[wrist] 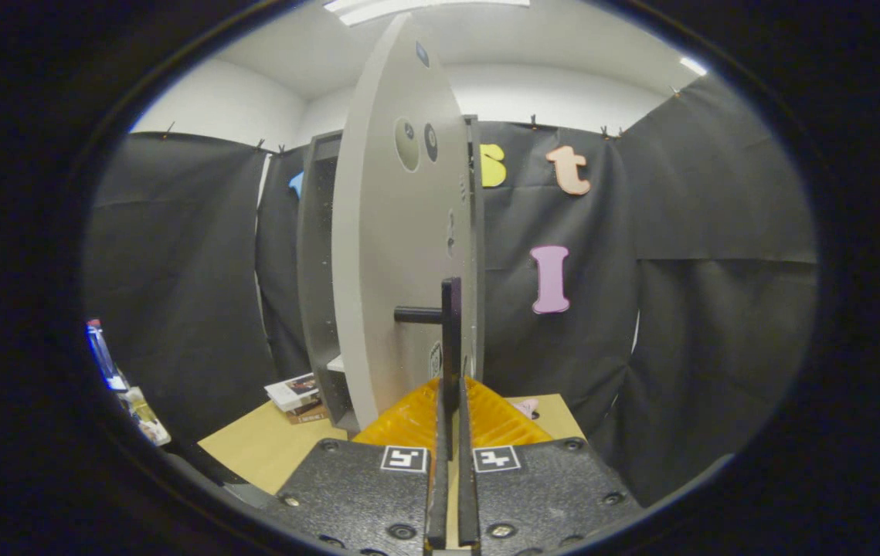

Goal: Open the shoe cabinet door, grab the shoes and put them into the shoe cabinet, then close the shoe cabinet door.

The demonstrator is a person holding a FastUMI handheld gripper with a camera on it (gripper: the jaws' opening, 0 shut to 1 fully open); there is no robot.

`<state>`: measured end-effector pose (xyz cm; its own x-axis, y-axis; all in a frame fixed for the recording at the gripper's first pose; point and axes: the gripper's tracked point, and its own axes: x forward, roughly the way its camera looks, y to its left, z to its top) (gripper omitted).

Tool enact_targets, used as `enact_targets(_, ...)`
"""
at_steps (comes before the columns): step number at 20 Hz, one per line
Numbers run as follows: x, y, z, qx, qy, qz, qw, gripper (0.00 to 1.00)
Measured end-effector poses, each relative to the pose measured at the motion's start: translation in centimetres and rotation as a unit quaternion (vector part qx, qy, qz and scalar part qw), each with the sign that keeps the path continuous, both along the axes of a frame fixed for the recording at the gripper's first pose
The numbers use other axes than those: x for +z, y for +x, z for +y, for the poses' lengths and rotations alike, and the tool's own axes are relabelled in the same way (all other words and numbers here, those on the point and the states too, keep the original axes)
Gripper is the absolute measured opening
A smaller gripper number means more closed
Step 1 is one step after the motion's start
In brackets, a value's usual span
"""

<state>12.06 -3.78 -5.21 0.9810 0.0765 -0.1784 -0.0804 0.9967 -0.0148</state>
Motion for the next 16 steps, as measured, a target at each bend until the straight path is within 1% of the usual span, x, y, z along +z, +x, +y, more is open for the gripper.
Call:
enact_targets(4, 0.4, -0.1, -3.5, -0.044, 0.012, -0.010, 0.999, 0.05)
enact_targets(7, 0.3, -1.6, -1.2, 0.006, 0.075, -0.003, 0.997, 0.05)
enact_targets(8, 0.3, -2.0, -1.0, 0.007, 0.079, -0.002, 0.997, 0.05)
enact_targets(9, 0.1, -2.2, -2.1, -0.007, 0.077, -0.004, 0.997, 0.04)
enact_targets(10, 0.3, -2.9, -2.1, -0.007, 0.077, -0.007, 0.997, 0.04)
enact_targets(12, 0.5, -4.1, -0.8, 0.019, 0.071, -0.023, 0.997, 0.04)
enact_targets(13, 0.6, -4.6, -0.7, 0.017, 0.068, -0.032, 0.997, 0.04)
enact_targets(14, 0.4, -4.8, -0.3, 0.019, 0.065, -0.037, 0.997, 0.07)
enact_targets(16, 0.2, -4.9, -0.1, 0.012, 0.050, -0.046, 0.998, 0.40)
